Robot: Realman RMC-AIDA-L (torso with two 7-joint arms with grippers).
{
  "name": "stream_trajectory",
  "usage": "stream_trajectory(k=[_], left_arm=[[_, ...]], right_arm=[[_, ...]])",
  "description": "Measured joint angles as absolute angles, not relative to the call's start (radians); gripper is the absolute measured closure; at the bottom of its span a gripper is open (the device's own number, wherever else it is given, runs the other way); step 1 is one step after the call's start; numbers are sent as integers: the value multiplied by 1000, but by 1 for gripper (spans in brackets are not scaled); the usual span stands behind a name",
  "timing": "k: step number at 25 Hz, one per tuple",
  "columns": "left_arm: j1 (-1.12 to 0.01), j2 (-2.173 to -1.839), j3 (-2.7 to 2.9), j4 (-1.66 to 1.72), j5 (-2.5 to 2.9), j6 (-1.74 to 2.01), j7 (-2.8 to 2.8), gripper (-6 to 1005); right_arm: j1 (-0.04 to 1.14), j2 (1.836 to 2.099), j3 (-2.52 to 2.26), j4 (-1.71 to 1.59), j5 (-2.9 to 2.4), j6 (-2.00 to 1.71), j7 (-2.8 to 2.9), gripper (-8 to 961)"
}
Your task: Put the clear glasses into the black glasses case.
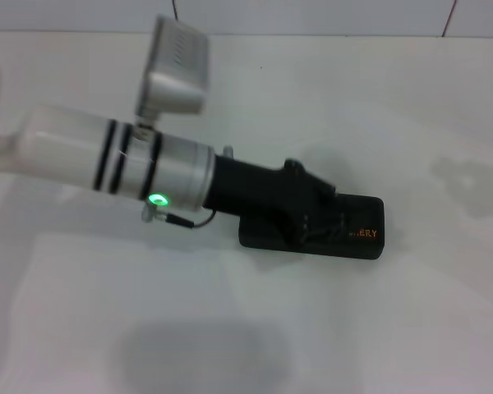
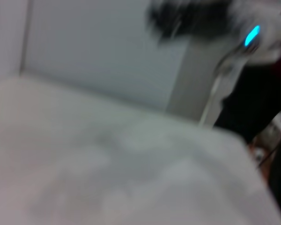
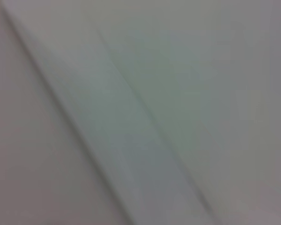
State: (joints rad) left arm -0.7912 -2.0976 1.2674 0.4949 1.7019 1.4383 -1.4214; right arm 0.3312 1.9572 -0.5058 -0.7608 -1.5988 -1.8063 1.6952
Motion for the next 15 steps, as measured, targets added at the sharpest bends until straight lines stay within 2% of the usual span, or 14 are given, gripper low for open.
stream_trajectory(k=[2,5,10,13,15], left_arm=[[-717,-2094,1268,633,1659,1530,-1462,843],[-639,-2085,1255,772,1633,1622,-1527,841],[-465,-2088,1236,1024,1617,1729,-1459,742],[-412,-2086,1232,1090,1595,1732,-1449,682],[-388,-2079,1215,1105,1543,1743,-1454,606]], right_arm=[[346,1954,-506,-761,-1653,-1847,1666,624],[355,1968,-517,-760,-1680,-1880,1609,621],[354,2013,-612,-737,-1680,-1905,1422,614],[368,2020,-712,-670,-1673,-1906,1307,611],[381,2020,-732,-638,-1672,-1909,1261,608]])
